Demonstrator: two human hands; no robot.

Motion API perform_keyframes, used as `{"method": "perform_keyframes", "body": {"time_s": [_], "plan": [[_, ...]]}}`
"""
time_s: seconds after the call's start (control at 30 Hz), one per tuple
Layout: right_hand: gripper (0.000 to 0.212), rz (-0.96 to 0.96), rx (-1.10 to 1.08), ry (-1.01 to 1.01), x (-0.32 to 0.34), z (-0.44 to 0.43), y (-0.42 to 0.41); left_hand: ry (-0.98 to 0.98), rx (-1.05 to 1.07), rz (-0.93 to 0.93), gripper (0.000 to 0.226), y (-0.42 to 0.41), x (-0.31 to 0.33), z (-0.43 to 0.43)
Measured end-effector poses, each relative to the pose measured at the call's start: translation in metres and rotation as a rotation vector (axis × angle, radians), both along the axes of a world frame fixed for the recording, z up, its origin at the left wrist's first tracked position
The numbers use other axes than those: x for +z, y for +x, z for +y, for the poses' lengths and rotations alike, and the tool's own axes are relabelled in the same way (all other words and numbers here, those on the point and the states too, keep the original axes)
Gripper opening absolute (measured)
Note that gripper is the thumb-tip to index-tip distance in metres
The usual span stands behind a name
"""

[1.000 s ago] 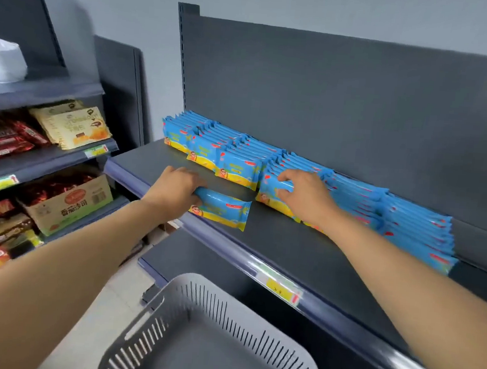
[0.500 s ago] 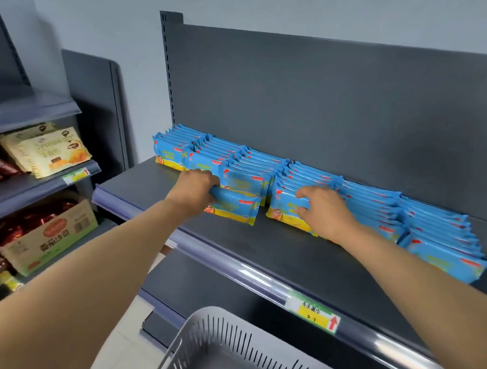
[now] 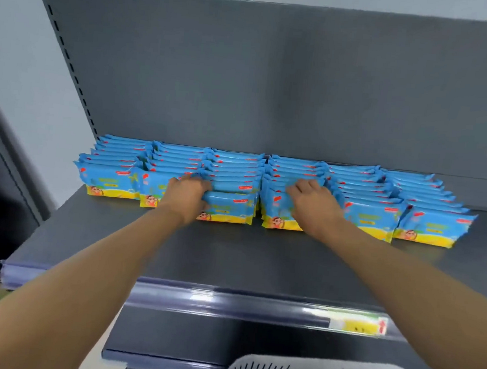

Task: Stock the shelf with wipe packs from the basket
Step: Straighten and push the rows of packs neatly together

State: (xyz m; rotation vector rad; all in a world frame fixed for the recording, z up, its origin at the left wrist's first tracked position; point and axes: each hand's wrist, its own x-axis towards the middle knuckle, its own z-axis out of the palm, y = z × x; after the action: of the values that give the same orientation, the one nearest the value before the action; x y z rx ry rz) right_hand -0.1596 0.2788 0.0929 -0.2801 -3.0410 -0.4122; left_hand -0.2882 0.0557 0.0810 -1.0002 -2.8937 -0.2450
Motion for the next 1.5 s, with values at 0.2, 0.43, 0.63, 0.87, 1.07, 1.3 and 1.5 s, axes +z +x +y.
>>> {"method": "perform_keyframes", "body": {"time_s": [0.2, 0.43, 0.63, 0.87, 1.07, 1.3, 1.5], "plan": [[0.055, 0.007, -0.035, 0.104, -0.007, -0.004, -0.006, -0.079, -0.065, 0.341, 0.05, -0.006, -0.012, 0.006], [0.056, 0.051, -0.097, 0.113, -0.015, -0.012, -0.005, -0.057, -0.135, 0.355, 0.053, -0.007, -0.021, 0.013], [0.051, 0.062, -0.119, 0.111, -0.014, -0.018, -0.006, -0.044, -0.157, 0.334, 0.057, -0.006, -0.019, 0.012], [0.049, 0.099, -0.122, 0.086, -0.008, -0.021, 0.004, -0.049, -0.083, 0.401, 0.078, 0.007, -0.017, -0.006], [0.05, 0.107, -0.114, 0.063, -0.003, -0.027, 0.016, -0.024, -0.261, 0.556, 0.046, 0.04, -0.018, -0.008], [0.041, 0.157, -0.09, 0.048, 0.018, -0.036, 0.036, -0.004, -0.466, 0.513, 0.029, 0.078, -0.003, -0.008], [0.045, 0.197, -0.102, 0.083, 0.044, -0.037, 0.07, 0.126, -0.477, 0.469, 0.026, 0.114, 0.027, 0.003]]}}
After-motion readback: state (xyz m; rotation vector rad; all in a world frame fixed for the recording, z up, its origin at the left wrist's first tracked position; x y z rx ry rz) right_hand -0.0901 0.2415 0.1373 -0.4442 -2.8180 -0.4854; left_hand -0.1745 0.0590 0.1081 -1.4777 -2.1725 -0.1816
